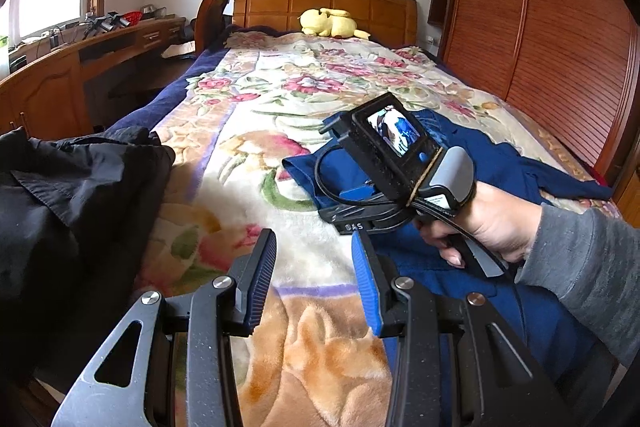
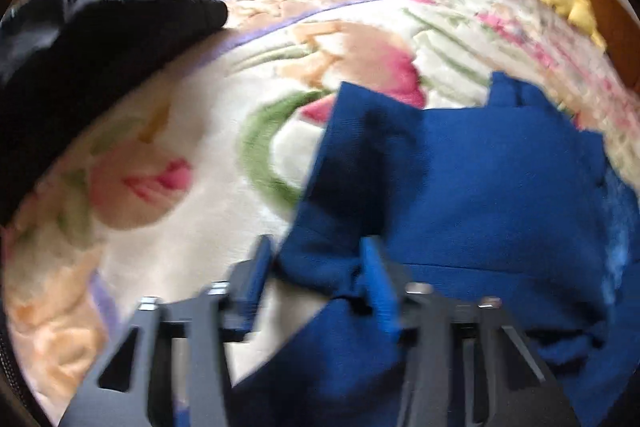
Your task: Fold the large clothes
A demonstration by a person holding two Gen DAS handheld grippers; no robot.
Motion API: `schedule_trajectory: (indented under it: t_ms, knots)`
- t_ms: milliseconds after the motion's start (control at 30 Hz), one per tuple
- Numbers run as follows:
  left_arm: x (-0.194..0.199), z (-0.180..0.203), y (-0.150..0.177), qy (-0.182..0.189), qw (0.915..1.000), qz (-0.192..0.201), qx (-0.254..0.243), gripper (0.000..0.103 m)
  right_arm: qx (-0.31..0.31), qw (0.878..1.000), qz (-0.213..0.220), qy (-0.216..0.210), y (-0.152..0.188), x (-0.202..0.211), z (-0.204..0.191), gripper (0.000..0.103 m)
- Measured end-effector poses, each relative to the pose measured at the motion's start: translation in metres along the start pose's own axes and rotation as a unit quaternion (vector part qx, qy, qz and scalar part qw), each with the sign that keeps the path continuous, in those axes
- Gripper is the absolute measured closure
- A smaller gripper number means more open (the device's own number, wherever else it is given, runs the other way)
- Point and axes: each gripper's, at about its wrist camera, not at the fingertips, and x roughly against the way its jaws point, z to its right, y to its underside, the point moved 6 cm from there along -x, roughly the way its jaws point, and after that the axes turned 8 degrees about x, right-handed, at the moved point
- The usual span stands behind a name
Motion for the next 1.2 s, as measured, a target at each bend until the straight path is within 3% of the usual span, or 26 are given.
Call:
schedule_trajectory:
  t_ms: [33, 100, 367, 633, 900, 1200]
  knots:
    - [0.0, 0.001, 0.0, 0.001, 1.0, 0.0, -0.001, 0.063, -0.005, 1.0, 0.004, -0.009, -0.001, -0.001, 0.005, 0.085]
    - [-0.001, 0.002, 0.002, -0.001, 1.0, -0.002, -0.005, 0.063, -0.016, 1.0, 0.017, -0.008, -0.002, 0.009, 0.016, 0.091]
    - [-0.007, 0.022, -0.002, 0.014, 0.9998, -0.008, -0.014, 0.063, -0.058, 0.991, 0.113, 0.031, 0.017, 0.107, 0.074, 0.093]
    - [-0.01, 0.058, -0.037, 0.016, 0.9995, 0.004, -0.027, 0.063, -0.108, 0.975, 0.172, 0.095, 0.084, 0.199, 0.126, 0.093]
    - [-0.021, 0.102, -0.048, 0.017, 0.9989, -0.002, -0.044, 0.063, -0.166, 0.963, 0.143, 0.155, 0.181, 0.243, 0.159, 0.093]
    - [-0.043, 0.141, -0.046, 0.022, 0.9966, -0.021, -0.076, 0.063, -0.205, 0.963, 0.103, 0.144, 0.267, 0.229, 0.157, 0.093]
